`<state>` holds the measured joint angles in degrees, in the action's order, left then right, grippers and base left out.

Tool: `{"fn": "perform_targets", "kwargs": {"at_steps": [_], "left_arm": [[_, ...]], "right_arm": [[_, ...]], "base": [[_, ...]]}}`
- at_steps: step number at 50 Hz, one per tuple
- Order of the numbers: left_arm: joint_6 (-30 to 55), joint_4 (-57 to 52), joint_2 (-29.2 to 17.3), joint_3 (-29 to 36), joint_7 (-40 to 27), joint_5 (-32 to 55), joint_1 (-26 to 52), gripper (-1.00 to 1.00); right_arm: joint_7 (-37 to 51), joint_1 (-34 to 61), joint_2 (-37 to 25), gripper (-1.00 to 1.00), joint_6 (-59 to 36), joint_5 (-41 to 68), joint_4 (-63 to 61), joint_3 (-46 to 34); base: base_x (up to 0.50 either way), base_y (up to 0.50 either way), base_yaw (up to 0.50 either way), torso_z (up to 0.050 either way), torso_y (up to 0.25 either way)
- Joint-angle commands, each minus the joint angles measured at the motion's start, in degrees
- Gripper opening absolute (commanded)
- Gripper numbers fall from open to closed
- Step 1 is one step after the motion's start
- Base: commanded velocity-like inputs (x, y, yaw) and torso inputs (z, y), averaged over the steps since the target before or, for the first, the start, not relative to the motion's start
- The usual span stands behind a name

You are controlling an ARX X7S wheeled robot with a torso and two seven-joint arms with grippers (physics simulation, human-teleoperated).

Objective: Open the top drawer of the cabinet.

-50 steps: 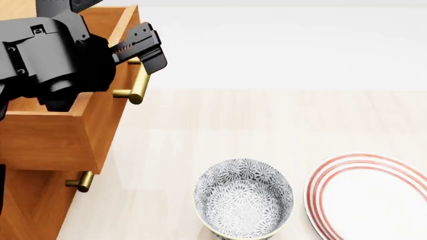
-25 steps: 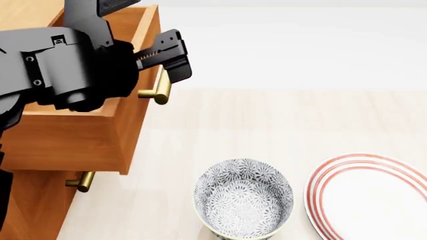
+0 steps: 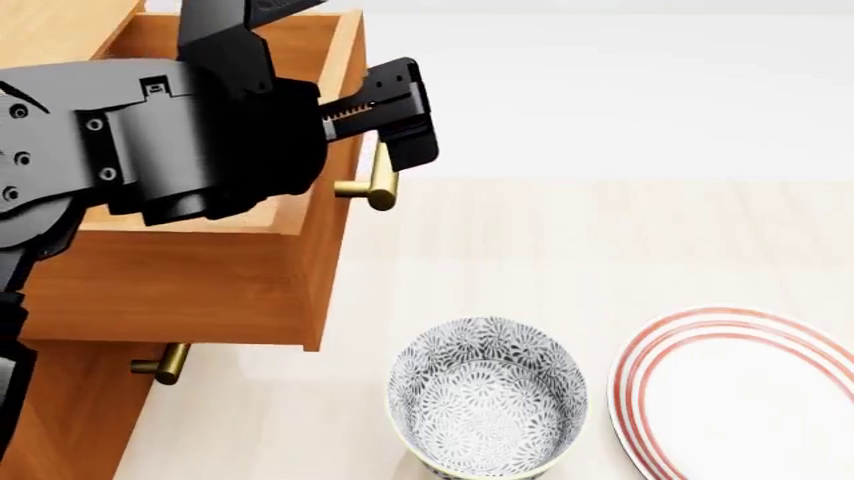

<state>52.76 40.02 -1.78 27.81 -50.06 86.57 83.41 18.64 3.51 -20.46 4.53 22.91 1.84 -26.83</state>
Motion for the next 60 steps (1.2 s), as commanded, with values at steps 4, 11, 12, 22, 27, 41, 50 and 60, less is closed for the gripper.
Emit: {"fn": "perform_targets", "kwargs": {"at_steps": [4, 11, 12, 22, 27, 41, 50, 60], "left_arm": [[-6.97, 1.8, 1.56, 8.44, 2.98, 9.41, 2.26, 1.0], [-11.02, 2.46, 1.65, 14.99, 4.11, 15.22, 3.37, 1.0], [-11.56, 2.53, 1.62, 15.95, 4.29, 16.05, 3.57, 1.0], [-16.86, 1.52, 1.58, 24.77, 5.69, 24.21, 5.24, 1.0], [-18.6, -1.51, 1.27, 26.98, 5.19, 26.77, 5.42, 1.0], [-25.34, -22.95, -7.39, 34.94, -0.71, 6.71, 8.5, 1.0], [-25.76, -28.4, -10.16, 36.36, -1.79, 3.47, 8.2, 1.0], [-26.6, -38.72, -14.71, 36.25, -4.33, 3.67, 4.51, 1.0]], "right_arm": [[-1.26, 0.05, 0.78, 1.0, 0.12, -0.83, -0.17, 1.07], [-1.45, -0.01, 0.58, 1.0, 0.18, -1.03, -0.26, 0.71], [-1.47, -0.01, 0.55, 1.0, 0.2, -1.06, -0.28, 0.68], [-1.77, -0.02, 0.3, 1.0, 0.41, -1.21, -0.23, 0.35], [-1.99, 0.0, 0.33, 1.0, 0.67, -1.45, 0.1, 0.04], [-1.97, -0.07, 0.25, 1.0, 0.34, -1.31, 0.15, -0.34], [-1.81, -0.12, 0.16, 1.0, 0.1, -1.18, -0.03, -0.45], [-1.71, -0.05, 0.2, 1.0, -0.1, -1.04, 0.12, -0.58]], "base": [[0.0, 0.0, 0.0, 0.0, 0.0], [0.0, 0.0, 0.0, 0.0, 0.0], [0.0, 0.0, 0.0, 0.0, 0.0], [0.0, 0.0, 0.0, 0.0, 0.0], [0.0, 0.0, -0.01, 0.0, 0.0], [0.0, 0.0, 0.0, 0.0, 0.0], [0.0, 0.0, 0.0, 0.0, 0.0], [0.0, 0.0, 0.0, 0.0, 0.0]]}}
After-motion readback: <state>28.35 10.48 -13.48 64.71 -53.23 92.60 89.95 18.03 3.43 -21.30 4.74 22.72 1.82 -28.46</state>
